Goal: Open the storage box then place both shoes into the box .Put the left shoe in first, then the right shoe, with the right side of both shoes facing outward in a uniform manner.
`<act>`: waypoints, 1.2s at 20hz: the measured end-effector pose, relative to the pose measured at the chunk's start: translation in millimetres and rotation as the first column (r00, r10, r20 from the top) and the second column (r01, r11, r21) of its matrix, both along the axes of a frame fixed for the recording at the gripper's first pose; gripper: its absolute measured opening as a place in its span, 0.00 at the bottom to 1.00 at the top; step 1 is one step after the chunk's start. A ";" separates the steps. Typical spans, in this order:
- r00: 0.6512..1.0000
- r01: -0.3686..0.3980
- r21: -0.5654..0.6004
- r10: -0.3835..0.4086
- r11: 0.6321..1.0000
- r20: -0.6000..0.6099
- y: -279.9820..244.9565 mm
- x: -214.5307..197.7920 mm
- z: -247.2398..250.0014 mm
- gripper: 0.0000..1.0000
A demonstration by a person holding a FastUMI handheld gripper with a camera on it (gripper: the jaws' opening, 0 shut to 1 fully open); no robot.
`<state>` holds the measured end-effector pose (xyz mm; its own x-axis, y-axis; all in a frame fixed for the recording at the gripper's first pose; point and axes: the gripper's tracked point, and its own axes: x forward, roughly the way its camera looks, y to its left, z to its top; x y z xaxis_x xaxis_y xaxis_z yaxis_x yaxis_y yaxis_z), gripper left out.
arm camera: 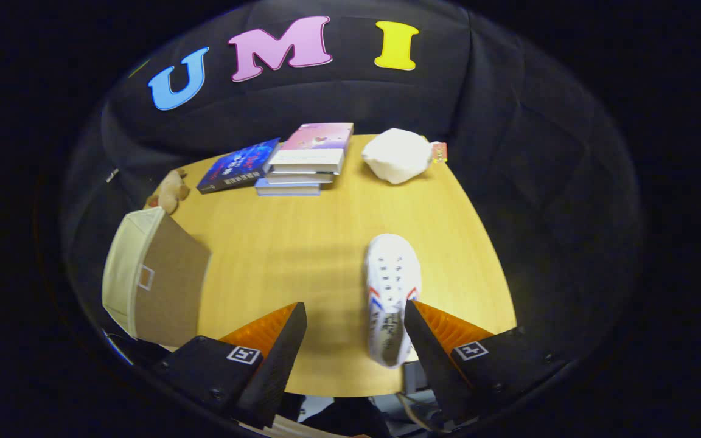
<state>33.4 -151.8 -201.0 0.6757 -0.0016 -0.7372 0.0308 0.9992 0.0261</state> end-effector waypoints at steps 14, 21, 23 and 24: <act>0.979 -0.052 -0.059 0.039 0.997 -0.198 -70.6 15.8 -113.9 0.99; 0.971 -0.005 0.160 0.043 0.987 -0.234 -47.7 20.8 -122.2 0.53; 0.971 0.008 0.170 0.033 0.985 -0.239 -49.0 21.0 -123.3 0.35; 0.970 0.014 0.172 0.028 0.985 -0.241 -49.2 21.3 -122.3 0.33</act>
<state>54.8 -201.1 -323.3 0.4767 0.1428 -0.8674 0.0506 0.9806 0.1893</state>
